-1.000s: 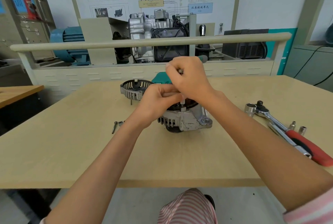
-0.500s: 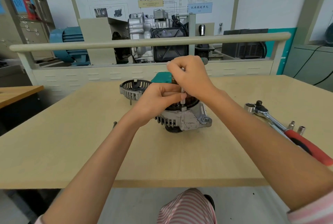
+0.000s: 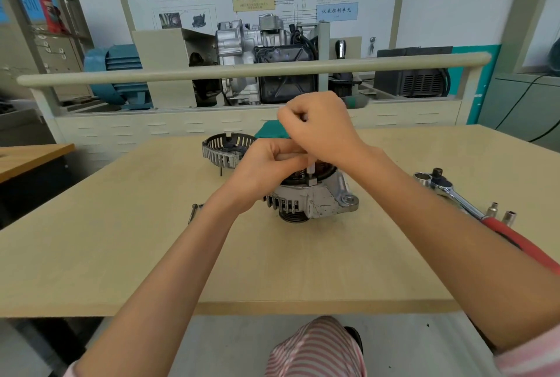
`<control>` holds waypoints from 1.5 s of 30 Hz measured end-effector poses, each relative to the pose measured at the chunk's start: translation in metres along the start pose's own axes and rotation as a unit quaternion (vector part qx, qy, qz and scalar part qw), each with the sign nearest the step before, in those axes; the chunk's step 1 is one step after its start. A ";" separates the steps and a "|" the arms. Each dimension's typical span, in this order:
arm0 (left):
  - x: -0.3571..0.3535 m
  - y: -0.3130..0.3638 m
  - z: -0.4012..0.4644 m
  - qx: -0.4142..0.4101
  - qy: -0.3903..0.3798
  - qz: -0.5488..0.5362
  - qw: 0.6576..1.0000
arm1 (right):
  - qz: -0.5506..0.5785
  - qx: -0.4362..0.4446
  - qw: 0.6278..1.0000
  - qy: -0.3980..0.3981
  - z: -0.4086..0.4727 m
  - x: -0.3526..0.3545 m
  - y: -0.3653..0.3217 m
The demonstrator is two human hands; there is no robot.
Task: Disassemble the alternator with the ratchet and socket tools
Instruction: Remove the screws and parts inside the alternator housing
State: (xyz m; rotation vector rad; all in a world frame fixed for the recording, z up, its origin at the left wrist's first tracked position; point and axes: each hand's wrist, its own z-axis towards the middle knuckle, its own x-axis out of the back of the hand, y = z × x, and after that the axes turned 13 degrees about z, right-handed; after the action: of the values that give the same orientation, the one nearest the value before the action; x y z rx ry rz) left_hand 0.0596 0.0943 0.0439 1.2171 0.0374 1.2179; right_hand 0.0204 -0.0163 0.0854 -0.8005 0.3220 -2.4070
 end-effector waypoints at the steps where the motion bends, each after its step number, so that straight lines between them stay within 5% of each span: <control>1: 0.000 0.000 0.000 0.003 -0.004 -0.009 1.000 | 0.058 0.004 0.998 -0.004 0.001 0.001 0.001; 4: -0.001 -0.001 0.001 0.005 0.011 -0.017 1.000 | 0.095 0.020 0.995 0.001 -0.001 0.003 0.001; 6: -0.002 0.001 0.000 -0.001 0.029 -0.007 1.000 | -0.032 0.024 0.999 0.007 -0.004 0.000 0.000; 8: -0.004 0.001 0.002 0.000 0.048 0.009 0.999 | -0.240 -0.004 0.970 0.030 -0.007 -0.006 -0.003; 10: -0.006 0.002 0.002 0.007 0.056 0.015 0.998 | -0.320 -0.046 0.945 0.056 -0.006 -0.008 -0.006; 17: -0.006 0.001 -0.002 0.001 0.038 -0.019 0.999 | -0.012 -0.031 0.999 0.042 -0.003 0.003 0.007; 22: -0.007 0.001 -0.001 0.008 0.052 -0.028 0.998 | -0.036 -0.023 0.998 0.035 -0.007 0.003 0.007; 28: -0.010 0.001 -0.002 -0.005 0.079 -0.013 0.997 | -0.295 -0.037 0.954 0.033 -0.009 -0.002 -0.005; 34: -0.012 0.001 -0.003 0.003 0.101 -0.003 0.995 | -0.347 -0.046 0.937 0.019 -0.007 -0.005 -0.008; 45: -0.006 0.000 -0.007 -0.013 0.063 -0.029 0.998 | -0.049 0.046 0.998 -0.020 -0.007 0.004 -0.005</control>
State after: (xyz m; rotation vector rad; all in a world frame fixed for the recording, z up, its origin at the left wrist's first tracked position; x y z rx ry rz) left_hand 0.0526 0.0942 0.0377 1.1082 0.1485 1.2403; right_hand 0.0108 -0.0140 0.0837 -0.8403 0.1571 -2.4735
